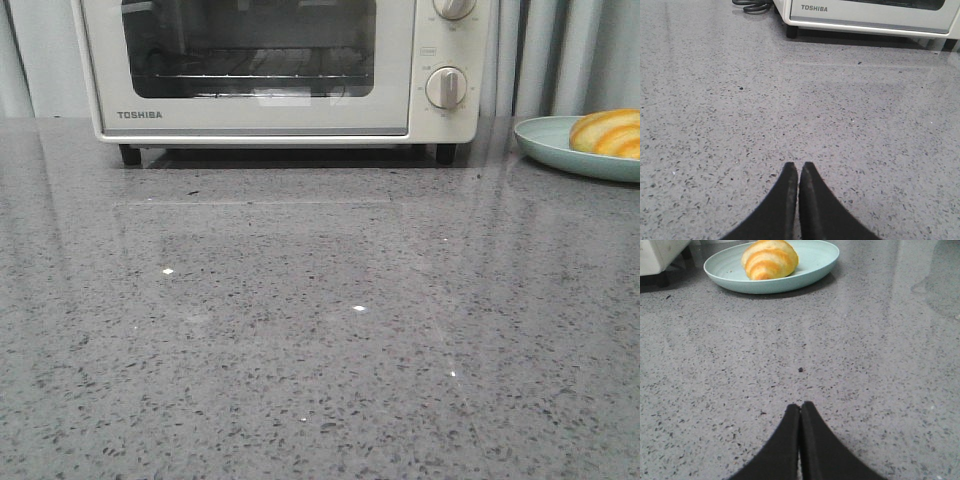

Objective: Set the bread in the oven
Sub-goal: 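Move the left gripper toward the toaster oven door handle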

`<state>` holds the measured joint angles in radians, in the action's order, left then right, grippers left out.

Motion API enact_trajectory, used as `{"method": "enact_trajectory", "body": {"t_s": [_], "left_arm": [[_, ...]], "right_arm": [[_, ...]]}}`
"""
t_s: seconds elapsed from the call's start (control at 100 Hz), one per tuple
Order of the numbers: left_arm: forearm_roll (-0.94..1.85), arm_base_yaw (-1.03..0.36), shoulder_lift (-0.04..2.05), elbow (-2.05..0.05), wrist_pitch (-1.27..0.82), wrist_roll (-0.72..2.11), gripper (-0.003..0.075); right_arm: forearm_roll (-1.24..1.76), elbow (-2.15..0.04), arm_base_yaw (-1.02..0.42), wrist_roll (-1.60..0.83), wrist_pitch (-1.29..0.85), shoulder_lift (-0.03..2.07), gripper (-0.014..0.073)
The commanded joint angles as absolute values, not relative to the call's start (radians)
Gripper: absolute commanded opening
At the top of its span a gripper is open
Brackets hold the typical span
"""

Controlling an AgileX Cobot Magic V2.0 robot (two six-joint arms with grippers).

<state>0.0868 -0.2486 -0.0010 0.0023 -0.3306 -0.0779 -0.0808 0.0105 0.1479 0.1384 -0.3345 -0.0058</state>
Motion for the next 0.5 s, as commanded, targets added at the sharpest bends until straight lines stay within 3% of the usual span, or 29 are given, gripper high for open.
{"method": "enact_trajectory", "body": {"t_s": [0.0, 0.49], "left_arm": [[0.092, -0.244, -0.029, 0.024, -0.261, -0.086, -0.0021], [0.054, -0.244, -0.029, 0.024, -0.261, -0.086, -0.0021]], "right_arm": [[-0.082, 0.035, 0.154, 0.139, -0.314, -0.028, -0.0057], [-0.082, 0.035, 0.154, 0.139, -0.314, -0.028, -0.0057]]}}
